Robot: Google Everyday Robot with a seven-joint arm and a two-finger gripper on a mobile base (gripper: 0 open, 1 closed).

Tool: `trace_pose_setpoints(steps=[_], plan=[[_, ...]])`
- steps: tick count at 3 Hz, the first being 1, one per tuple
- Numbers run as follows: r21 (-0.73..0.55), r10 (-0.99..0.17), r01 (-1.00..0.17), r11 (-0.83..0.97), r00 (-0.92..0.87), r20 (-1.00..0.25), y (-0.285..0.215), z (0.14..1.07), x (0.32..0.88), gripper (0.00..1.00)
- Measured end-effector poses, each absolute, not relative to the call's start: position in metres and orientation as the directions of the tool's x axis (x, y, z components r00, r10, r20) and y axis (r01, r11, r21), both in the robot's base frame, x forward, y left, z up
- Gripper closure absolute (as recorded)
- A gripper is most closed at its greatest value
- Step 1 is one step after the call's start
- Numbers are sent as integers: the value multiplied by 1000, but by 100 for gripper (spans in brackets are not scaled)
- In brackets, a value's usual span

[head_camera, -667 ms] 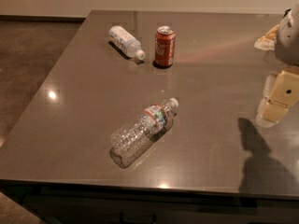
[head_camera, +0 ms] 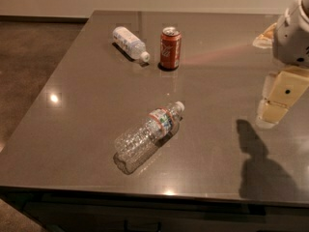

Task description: Place water bottle upright

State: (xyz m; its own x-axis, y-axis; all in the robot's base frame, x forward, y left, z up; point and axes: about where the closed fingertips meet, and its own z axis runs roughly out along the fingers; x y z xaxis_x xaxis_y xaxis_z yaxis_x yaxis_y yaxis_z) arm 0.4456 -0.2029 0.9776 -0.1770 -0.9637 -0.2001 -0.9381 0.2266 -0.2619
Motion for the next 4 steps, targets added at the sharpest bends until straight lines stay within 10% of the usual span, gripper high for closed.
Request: trace_pose_setpoints(steps=[4], plan=[[-209, -963, -950, -232, 255, -91, -109, 926, 484, 0]])
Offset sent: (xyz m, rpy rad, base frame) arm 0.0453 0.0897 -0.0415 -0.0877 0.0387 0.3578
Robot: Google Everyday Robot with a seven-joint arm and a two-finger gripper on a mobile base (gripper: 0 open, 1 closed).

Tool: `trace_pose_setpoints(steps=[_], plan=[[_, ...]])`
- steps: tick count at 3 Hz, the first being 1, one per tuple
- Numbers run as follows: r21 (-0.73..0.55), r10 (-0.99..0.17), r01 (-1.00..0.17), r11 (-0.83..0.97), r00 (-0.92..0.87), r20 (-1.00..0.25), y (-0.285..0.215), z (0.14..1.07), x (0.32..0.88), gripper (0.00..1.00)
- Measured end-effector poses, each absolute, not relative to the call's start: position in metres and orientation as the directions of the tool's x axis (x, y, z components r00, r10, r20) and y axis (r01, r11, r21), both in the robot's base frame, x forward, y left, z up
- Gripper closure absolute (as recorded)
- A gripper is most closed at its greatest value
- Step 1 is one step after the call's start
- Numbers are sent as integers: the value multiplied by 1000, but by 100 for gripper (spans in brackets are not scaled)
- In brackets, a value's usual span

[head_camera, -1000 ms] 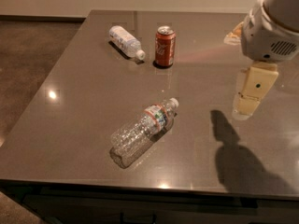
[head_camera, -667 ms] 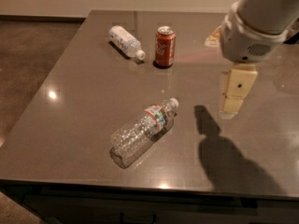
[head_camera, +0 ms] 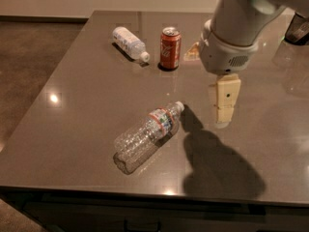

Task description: Place water bottle upright

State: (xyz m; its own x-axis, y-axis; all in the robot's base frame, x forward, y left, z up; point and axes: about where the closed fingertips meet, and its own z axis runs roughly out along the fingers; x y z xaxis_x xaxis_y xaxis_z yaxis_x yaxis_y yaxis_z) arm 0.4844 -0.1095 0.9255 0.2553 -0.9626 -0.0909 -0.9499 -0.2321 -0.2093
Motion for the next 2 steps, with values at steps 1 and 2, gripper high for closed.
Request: trace_pose_setpoints(steps=[1, 2], plan=[[-174, -925, -918, -357, 374, -71, -95, 909, 479, 0], [-137, -874, -872, -470, 481, -66, -76, 892, 468, 0]])
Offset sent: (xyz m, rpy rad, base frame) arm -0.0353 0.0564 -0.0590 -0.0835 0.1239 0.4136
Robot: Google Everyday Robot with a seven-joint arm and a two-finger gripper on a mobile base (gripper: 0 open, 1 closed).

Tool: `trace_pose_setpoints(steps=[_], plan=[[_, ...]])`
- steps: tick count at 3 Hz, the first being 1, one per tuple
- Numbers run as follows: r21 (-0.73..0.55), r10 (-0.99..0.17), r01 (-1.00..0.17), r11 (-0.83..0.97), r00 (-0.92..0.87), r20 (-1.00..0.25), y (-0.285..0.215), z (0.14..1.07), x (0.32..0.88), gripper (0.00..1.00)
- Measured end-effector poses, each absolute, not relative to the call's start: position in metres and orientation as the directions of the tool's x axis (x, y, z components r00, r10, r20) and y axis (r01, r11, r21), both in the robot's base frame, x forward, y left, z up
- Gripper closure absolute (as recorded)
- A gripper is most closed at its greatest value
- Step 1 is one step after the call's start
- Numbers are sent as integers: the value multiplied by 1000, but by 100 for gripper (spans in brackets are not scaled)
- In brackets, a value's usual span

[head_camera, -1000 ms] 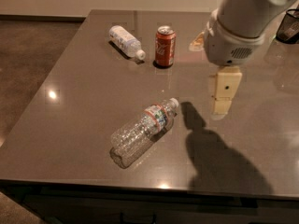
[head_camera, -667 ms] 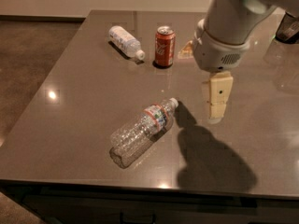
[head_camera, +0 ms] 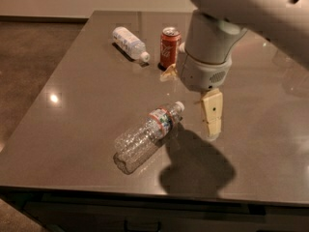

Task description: Place water bottle upright

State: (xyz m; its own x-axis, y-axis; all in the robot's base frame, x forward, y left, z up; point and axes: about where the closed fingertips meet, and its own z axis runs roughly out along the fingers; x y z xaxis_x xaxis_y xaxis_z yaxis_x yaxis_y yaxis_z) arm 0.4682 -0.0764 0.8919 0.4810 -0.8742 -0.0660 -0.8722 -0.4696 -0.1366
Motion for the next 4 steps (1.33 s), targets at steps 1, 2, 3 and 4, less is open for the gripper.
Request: trace_pose_setpoints(steps=[1, 2, 3, 4], plan=[[-107, -828, -828, -550, 558, -63, -61, 880, 460, 0], [-85, -786, -788, -610, 615, -63, -49, 870, 453, 0], [-80, -761, -764, -640, 645, -68, -40, 863, 452, 0], [-80, -749, -753, -653, 658, -75, -30, 856, 455, 0]])
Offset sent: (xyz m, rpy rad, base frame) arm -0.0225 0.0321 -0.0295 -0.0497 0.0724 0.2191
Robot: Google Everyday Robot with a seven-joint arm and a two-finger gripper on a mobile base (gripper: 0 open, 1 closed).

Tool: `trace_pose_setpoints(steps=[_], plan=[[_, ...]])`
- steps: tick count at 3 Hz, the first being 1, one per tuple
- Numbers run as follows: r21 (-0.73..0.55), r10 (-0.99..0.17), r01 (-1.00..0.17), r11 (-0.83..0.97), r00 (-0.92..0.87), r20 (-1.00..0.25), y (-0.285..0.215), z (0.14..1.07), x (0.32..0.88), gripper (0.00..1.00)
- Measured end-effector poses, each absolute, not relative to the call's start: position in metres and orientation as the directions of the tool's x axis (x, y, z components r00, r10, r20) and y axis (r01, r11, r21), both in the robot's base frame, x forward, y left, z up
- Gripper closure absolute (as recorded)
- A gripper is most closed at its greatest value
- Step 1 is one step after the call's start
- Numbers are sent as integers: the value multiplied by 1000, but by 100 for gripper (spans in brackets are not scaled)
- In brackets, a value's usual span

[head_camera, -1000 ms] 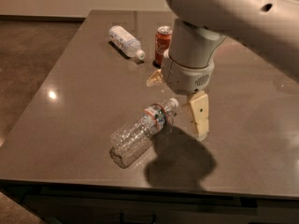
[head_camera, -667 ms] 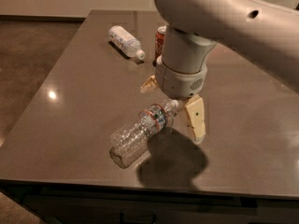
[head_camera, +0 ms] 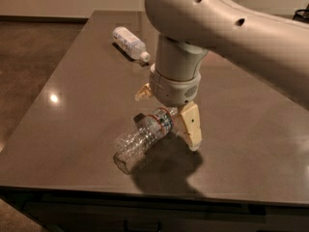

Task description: Place water bottle upright

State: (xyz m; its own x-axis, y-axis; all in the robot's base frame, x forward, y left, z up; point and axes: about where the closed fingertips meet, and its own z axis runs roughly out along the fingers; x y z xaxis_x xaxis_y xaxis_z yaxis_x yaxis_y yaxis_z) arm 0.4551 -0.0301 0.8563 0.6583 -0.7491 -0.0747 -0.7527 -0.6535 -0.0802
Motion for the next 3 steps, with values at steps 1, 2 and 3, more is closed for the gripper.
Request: trace_pose_setpoints(steps=[1, 2, 3], plan=[[-77, -748, -752, -655, 659, -76, -28, 852, 456, 0], [-74, -751, -755, -652, 656, -80, -25, 848, 456, 16], [-72, -758, -761, -644, 648, -77, -24, 846, 457, 40]])
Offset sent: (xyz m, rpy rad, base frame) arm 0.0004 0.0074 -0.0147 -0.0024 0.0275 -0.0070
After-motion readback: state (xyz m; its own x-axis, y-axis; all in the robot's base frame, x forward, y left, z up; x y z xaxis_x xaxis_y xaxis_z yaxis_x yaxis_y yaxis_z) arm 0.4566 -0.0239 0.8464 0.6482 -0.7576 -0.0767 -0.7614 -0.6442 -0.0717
